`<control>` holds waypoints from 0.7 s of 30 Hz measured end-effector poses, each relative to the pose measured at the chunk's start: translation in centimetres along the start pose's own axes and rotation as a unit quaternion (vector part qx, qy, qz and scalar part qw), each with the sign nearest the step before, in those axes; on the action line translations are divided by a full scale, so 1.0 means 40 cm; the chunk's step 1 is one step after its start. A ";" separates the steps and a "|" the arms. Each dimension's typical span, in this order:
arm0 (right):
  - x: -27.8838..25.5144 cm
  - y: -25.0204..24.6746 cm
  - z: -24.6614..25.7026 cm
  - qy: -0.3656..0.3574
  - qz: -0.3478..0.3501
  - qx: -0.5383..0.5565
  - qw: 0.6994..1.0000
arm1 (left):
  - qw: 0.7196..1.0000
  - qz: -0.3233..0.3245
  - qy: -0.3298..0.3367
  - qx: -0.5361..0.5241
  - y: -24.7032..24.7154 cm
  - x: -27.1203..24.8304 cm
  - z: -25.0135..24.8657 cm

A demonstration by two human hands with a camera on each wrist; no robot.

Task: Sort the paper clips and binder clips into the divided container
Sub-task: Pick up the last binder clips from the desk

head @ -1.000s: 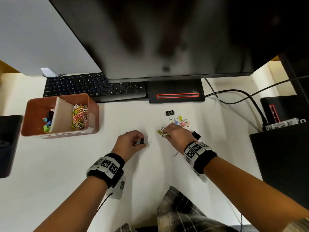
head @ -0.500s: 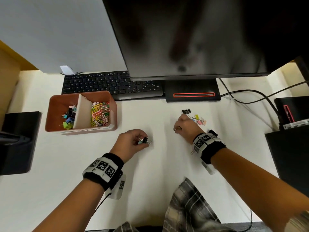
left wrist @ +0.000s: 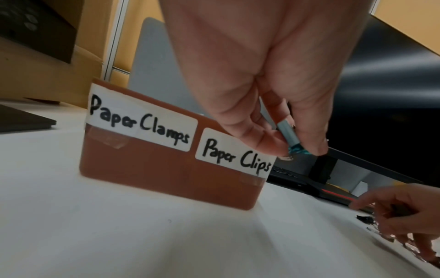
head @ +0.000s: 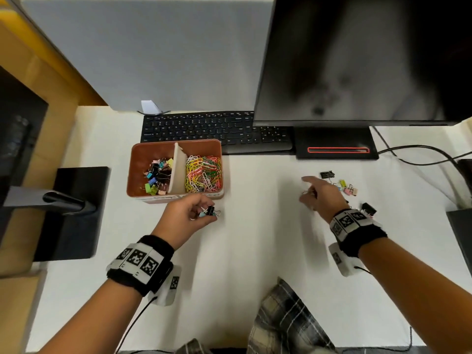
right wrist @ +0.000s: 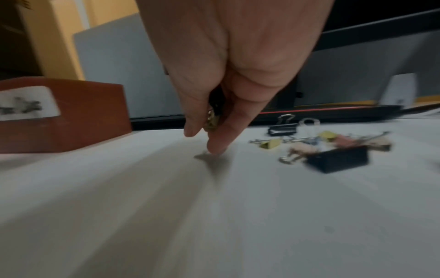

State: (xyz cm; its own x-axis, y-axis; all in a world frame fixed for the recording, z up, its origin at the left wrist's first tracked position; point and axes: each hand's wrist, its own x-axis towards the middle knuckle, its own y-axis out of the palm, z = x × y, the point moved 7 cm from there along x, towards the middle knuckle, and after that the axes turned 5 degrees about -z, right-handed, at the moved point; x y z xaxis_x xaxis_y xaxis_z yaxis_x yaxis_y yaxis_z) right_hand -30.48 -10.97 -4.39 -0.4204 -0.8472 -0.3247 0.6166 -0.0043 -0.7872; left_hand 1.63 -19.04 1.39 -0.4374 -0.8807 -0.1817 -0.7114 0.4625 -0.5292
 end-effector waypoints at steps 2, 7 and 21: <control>0.008 -0.032 -0.037 0.041 -0.029 -0.011 0.999 | 1.000 0.010 0.005 0.004 0.003 0.004 0.010; 0.021 -0.048 -0.061 0.079 -0.067 -0.075 0.992 | 0.999 0.033 0.009 -0.001 0.030 0.015 0.006; -0.022 0.072 0.068 -0.017 -0.004 -0.079 0.997 | 0.998 0.023 0.057 0.022 -0.034 -0.008 -0.022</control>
State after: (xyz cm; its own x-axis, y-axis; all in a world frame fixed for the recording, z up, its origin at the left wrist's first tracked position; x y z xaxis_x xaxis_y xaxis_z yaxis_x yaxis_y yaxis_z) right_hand -26.51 -11.68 -4.96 -0.4011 -0.8646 -0.3027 0.4991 0.0709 -0.8636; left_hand 2.25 -19.30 2.88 -0.5305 -0.8402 -0.1129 -0.6657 0.4954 -0.5580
